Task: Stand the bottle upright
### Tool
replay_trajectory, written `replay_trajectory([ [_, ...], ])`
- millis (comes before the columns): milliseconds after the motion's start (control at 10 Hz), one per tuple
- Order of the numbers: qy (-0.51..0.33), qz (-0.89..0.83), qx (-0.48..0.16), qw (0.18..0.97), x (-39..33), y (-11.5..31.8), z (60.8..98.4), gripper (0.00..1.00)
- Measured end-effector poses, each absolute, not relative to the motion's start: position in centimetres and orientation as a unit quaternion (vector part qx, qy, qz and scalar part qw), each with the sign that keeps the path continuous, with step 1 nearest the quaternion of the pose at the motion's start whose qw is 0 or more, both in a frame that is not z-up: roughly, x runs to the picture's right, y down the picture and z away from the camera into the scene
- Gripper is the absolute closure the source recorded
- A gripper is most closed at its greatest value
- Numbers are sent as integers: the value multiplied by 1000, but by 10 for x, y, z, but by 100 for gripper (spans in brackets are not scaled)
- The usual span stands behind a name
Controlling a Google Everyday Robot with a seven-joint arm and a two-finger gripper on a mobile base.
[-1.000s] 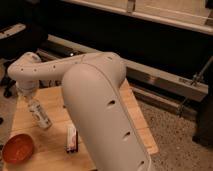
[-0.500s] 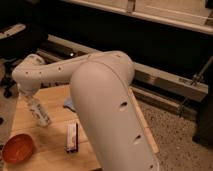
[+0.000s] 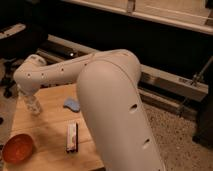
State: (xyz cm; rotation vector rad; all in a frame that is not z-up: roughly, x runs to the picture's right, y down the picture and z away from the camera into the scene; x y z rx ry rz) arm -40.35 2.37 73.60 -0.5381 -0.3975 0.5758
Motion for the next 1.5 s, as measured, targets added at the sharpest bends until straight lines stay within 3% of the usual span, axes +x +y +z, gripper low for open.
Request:
replay_trajectory([
  [1000,-179,257,-246,917,-398,29,726,56],
  [1100,-177,255,-247,918,-398,31,725,51],
  [1400,-175,252,-250,918,-399,34,724,24],
  [1500,-174,251,-250,919,-400,34,723,20],
])
